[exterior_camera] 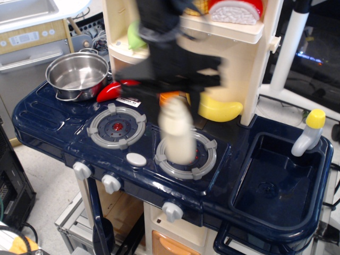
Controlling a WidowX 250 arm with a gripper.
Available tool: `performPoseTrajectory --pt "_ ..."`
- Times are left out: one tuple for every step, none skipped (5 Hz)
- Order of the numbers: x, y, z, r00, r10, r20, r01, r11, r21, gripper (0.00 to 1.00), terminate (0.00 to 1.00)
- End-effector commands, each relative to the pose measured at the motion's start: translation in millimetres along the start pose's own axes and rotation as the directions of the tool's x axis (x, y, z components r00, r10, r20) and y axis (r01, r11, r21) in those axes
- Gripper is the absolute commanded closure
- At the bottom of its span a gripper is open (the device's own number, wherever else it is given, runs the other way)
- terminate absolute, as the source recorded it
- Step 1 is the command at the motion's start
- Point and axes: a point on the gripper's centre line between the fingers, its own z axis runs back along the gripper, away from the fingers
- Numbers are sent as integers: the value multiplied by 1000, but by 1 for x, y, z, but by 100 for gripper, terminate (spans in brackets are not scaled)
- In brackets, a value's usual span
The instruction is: Put detergent in sink
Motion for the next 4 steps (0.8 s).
performPoseTrajectory --pt "-14 -69 6 999 -40 -33 35 989 -145 100 0" --pt "-19 -79 1 994 -83 -65 69 977 -202 100 0" --pt "-12 -80 -13 984 -164 -70 143 959 -244 100 0" --pt "-7 -81 -25 973 -226 -40 206 936 -287 0 0"
